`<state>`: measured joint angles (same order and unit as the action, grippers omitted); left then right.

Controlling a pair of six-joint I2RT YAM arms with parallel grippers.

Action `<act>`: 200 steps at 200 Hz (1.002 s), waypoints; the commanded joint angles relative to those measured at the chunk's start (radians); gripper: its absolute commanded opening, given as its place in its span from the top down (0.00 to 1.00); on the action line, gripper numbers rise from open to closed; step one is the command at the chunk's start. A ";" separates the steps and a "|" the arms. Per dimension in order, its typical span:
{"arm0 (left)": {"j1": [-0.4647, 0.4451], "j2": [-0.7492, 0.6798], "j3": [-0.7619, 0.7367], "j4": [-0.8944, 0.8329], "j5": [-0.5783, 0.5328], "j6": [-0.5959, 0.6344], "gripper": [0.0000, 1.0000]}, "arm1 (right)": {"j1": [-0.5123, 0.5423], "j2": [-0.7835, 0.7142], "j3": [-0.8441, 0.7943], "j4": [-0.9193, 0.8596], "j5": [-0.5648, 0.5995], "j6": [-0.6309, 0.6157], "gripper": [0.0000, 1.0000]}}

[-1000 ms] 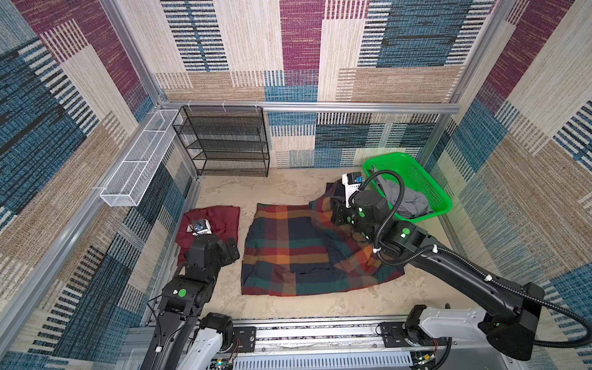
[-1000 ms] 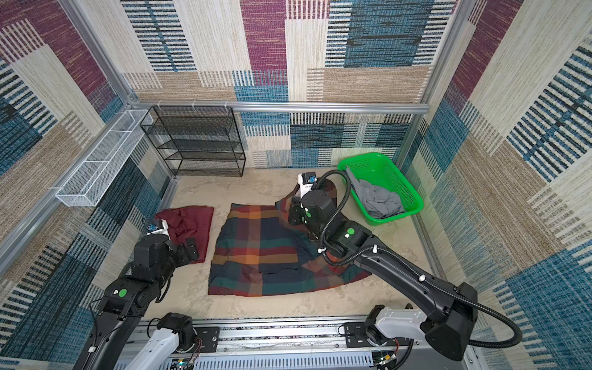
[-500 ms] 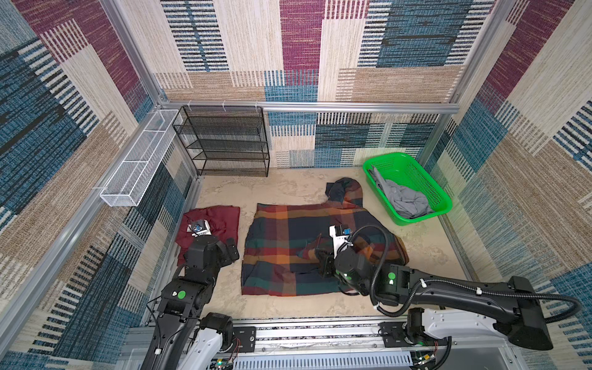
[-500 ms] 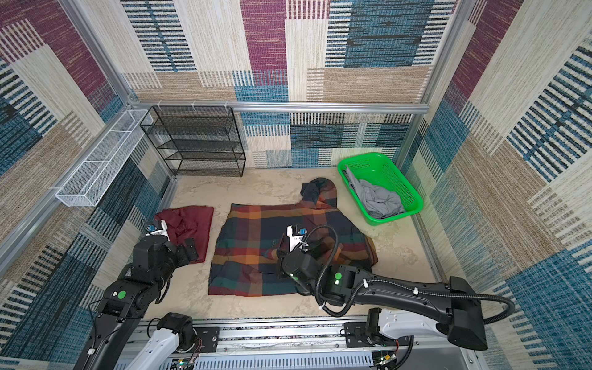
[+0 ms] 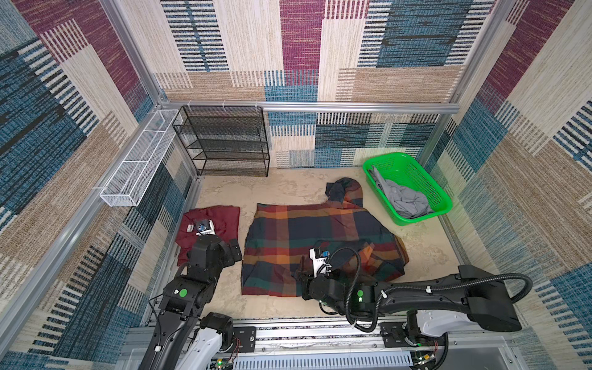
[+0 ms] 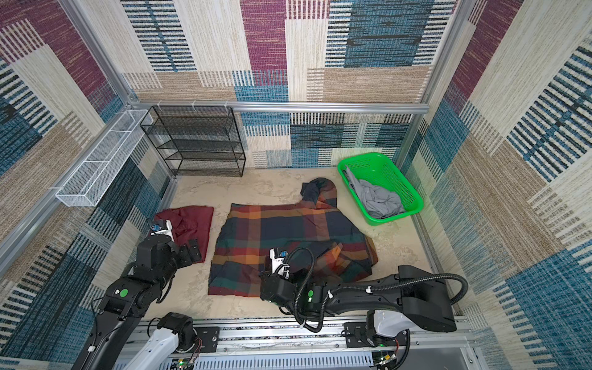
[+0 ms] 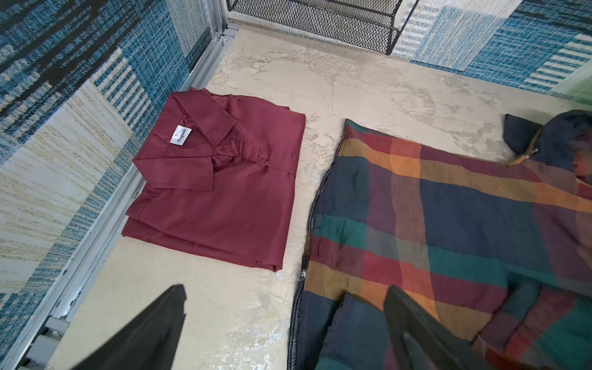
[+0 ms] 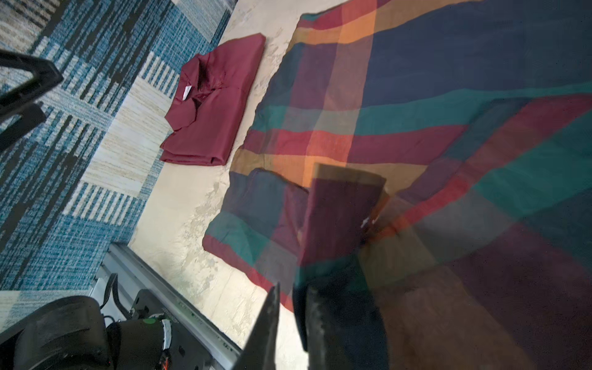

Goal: Fold and stack the long sleeve shirts

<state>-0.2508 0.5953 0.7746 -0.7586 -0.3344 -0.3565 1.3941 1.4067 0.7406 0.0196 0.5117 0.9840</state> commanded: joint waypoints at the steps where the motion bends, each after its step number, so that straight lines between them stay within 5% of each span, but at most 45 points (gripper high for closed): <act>1: -0.005 -0.016 -0.004 0.014 0.060 0.018 0.00 | 0.017 0.014 -0.007 0.106 -0.068 -0.007 0.64; 36: -0.005 0.002 -0.011 0.031 0.279 -0.061 0.00 | 0.041 -0.023 -0.025 0.097 -0.085 -0.016 0.41; 80: -0.019 0.137 -0.067 0.071 0.509 -0.214 0.05 | 0.042 -0.165 -0.111 0.144 -0.163 -0.091 0.32; 144: -0.123 0.170 -0.096 0.091 0.505 -0.336 0.14 | 0.042 -0.305 -0.221 0.118 -0.235 -0.131 0.30; 200: -0.318 0.202 -0.126 0.140 0.443 -0.517 0.13 | 0.012 -0.537 -0.169 -0.253 0.067 -0.059 0.22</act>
<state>-0.5045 0.7773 0.6548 -0.6746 0.1547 -0.7582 1.4311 0.9283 0.5438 -0.0444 0.4198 0.8890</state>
